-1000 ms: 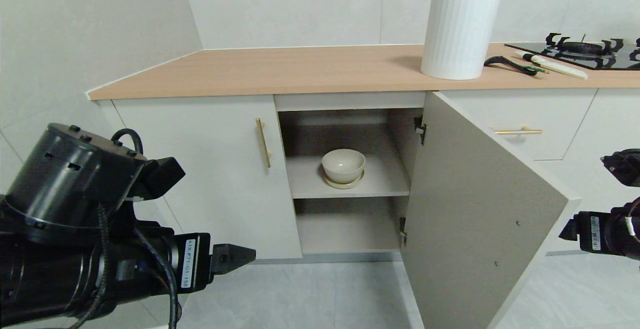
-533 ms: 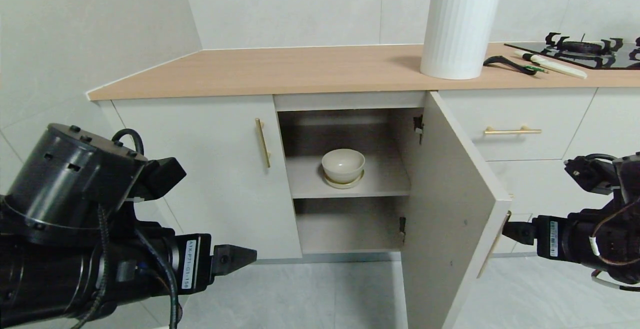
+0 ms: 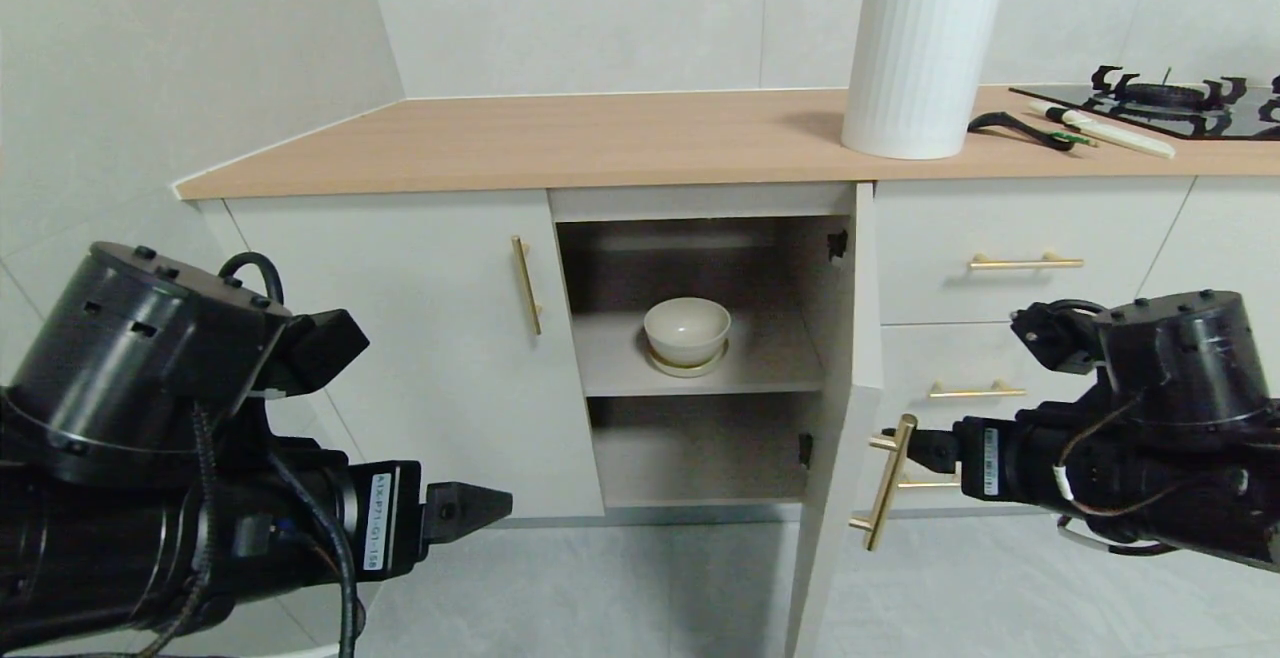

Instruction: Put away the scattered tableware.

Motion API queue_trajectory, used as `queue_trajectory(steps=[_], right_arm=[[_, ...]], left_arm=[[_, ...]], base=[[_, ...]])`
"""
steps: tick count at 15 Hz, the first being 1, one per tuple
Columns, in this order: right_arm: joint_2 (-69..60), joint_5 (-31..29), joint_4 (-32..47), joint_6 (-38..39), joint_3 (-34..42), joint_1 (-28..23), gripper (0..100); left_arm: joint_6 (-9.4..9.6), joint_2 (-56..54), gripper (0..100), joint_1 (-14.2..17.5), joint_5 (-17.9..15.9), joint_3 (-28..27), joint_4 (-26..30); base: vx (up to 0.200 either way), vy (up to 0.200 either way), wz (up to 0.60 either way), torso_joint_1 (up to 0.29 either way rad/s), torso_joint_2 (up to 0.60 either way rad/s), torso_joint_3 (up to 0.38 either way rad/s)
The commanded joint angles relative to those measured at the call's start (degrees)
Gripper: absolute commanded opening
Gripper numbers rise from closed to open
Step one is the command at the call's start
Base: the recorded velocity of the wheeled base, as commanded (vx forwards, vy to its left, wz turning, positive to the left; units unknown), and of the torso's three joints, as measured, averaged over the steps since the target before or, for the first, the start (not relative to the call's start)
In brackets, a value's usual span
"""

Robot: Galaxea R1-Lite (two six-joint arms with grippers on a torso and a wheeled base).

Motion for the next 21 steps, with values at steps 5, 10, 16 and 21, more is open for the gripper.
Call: queue_trajectory(steps=[5, 10, 16, 21], right_arm=[[18.5, 3.2, -0.6, -2.3, -16.3, 0.9, 100], [24.7, 3.3, -6.4, 0.5, -17.7, -1.1, 100], [34.0, 2.9, -21.2, 5.9, -18.2, -1.1, 100], [40.5, 0.6, -26.2, 10.7, -23.2, -1.3, 100]], left_arm=[[0.14, -0.1, 100, 0.2, 2.9, 0.0, -0.1], [1.11, 0.4, 100, 0.2, 3.7, 0.2, -0.2], [1.11, 0.4, 100, 0.2, 4.1, 0.2, -0.2], [1.11, 0.5, 100, 0.2, 4.1, 0.3, -0.2]], base=[[0.0, 0.0, 0.0, 0.0, 0.0, 0.0], [0.0, 0.0, 0.0, 0.0, 0.0, 0.0], [0.0, 0.0, 0.0, 0.0, 0.0, 0.0], [0.0, 0.0, 0.0, 0.0, 0.0, 0.0]])
